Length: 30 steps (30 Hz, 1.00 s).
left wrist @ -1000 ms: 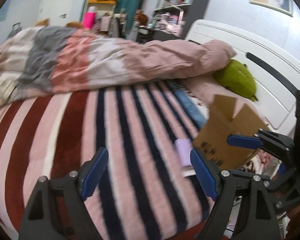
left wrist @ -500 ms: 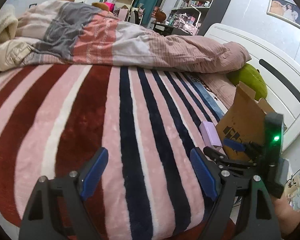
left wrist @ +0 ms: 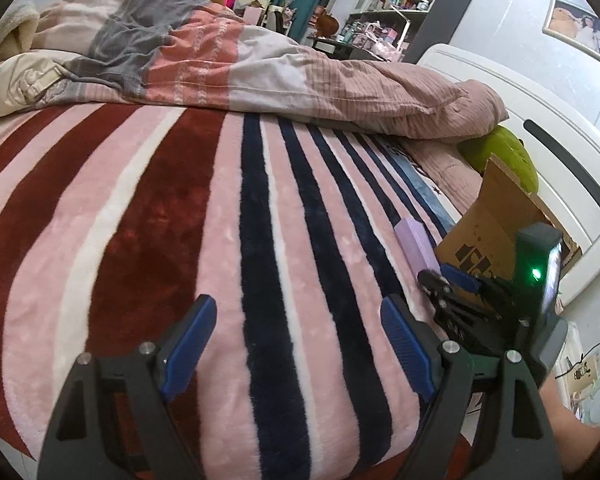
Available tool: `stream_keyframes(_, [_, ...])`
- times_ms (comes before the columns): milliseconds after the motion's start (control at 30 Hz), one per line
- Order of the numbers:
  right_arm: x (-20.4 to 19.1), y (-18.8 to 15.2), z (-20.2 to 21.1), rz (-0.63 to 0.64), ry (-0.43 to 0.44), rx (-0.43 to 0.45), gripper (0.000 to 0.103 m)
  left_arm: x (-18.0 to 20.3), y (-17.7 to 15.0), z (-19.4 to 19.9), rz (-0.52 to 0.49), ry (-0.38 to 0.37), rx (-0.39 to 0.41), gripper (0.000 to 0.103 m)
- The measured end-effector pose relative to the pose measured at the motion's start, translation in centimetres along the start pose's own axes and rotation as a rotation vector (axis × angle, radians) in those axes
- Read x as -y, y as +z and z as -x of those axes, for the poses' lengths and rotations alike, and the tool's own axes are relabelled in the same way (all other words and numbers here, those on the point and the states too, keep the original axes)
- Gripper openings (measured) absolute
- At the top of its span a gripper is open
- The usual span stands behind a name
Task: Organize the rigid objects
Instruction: 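Return the right gripper and grasp the lilac box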
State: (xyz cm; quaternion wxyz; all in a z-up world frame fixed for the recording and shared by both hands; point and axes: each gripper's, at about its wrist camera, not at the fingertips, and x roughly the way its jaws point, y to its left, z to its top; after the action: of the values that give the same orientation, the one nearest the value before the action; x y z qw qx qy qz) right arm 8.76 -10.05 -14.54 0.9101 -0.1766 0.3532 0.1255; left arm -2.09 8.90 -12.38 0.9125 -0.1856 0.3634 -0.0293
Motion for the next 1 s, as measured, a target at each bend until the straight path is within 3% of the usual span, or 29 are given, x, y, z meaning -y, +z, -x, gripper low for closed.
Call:
stream_keyframes(167, [-2.2, -0.4, 2.3, 0.083, 0.251, 0.03, 0.03, 0.3, 0.1, 0.6, -0.001, -0.004, 0.01, 0.082])
stream_keyframes(233, [-3.2, -0.4, 2.7, 0.103, 0.312, 0.012, 0.031, 0.2, 0.1, 0.8, 0.003, -0.003, 0.012, 0.082])
stream_keyframes(300, [-4.1, -0.2, 2.9, 0.132, 0.299, 0.014, 0.041, 0.0, 0.1, 0.7, 0.005, 0.009, 0.009, 0.082])
stream_keyframes(367, [-4.4, -0.1, 2.7, 0.124, 0.27, 0.023, 0.074, -0.3, 0.1, 0.5, 0.005, 0.028, 0.002, 0.082])
stream_keyframes(433, [-4.3, 0.2, 2.0, 0.086, 0.272, 0.023, 0.078, -0.6, 0.2, 0.1, 0.01, 0.04, -0.009, 0.082])
stream_keyframes(533, [-4.6, 0.5, 0.3, 0.062, 0.317, -0.025, 0.077, -0.8, 0.5, -0.6, 0.017, 0.016, -0.023, 0.082])
stream_keyframes(600, [-4.7, 0.4, -0.4, 0.064, 0.289, -0.053, 0.059, -0.6, 1.0, -1.2, 0.012, 0.006, -0.037, 0.082])
stream_keyframes(633, [-4.5, 0.3, -0.5, 0.055, 0.285, -0.06, 0.039, -0.4, 1.3, -1.5, 0.001, 0.012, -0.045, 0.082])
stream_keyframes(667, [-4.2, 0.4, -0.4, 0.044, 0.293, -0.061, 0.034, 0.0, 1.6, -1.7, -0.017, 0.02, -0.055, 0.082])
stream_keyframes(833, [-4.2, 1.3, 2.7, 0.111, 0.353, 0.001, 0.033, 3.1, 4.2, -1.5, -0.09, -0.076, -0.06, 0.082])
stream_keyframes(1000, [-3.6, 3.6, 7.7, 0.183, 0.475, 0.112, 0.033, 5.5, 7.1, -0.1, -0.092, -0.169, -0.041, 0.082])
